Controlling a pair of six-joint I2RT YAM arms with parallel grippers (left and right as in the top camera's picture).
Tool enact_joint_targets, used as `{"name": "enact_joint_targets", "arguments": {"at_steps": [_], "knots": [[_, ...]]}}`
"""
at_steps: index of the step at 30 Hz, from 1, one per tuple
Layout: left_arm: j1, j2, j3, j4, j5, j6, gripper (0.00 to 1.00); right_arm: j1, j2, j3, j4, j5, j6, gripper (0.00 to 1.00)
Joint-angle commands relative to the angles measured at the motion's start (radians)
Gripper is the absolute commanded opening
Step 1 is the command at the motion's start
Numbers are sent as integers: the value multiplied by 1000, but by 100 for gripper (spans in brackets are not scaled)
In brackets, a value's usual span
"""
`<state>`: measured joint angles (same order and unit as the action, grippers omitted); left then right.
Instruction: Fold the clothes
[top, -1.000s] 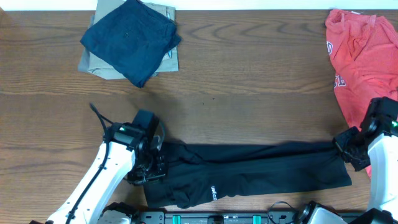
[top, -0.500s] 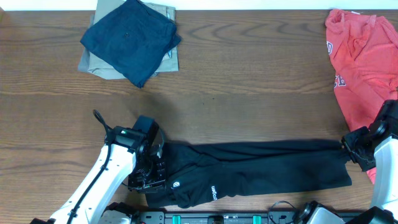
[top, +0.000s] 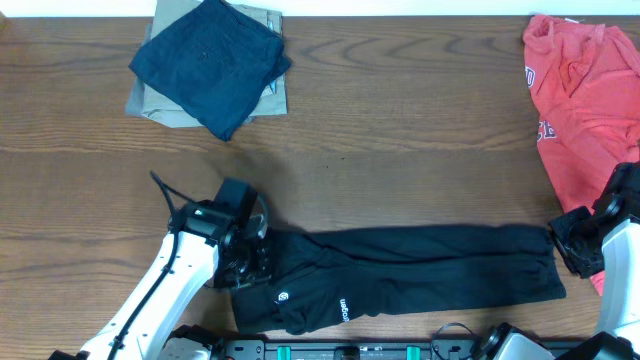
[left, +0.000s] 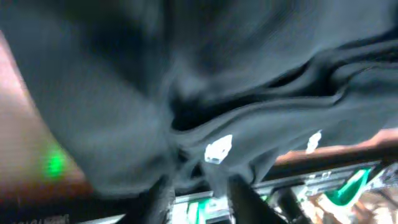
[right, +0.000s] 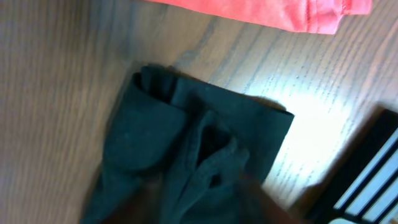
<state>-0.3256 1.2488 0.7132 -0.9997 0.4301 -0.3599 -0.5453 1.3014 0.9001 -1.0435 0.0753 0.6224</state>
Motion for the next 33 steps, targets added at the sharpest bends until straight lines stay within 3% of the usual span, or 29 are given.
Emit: {"name": "enact_joint_targets", "arguments": {"at_steps": [1,2,4,5,6,12,17,26,33], "knots": [[-2,-9,-2,76,7,8,53,-17,-13,-2,21,-89,-93,84],[-2,-9,-2,108,8,8,60,-17,-13,-2,31,-123,-126,88],[-2,-9,-2,175,7,20,85,-17,-13,-2,42,-170,-175,88],[-2,-8,-2,206,7,34,93,-17,-13,-2,46,-184,-192,88],[-2,-8,-3,227,6,38,95,-17,-13,-2,47,-188,-199,87],[-16,19,-3,225,8,37,95,-17,-13,-2,46,-188,-198,85],[-124,31,-3,227,8,36,93,-17,-13,-2,53,-189,-198,85],[-269,31,-2,247,-2,-42,82,-17,-13,-2,56,-188,-212,85],[-293,40,-3,262,-239,-38,82,-17,-13,-2,66,-221,-212,84]]}}
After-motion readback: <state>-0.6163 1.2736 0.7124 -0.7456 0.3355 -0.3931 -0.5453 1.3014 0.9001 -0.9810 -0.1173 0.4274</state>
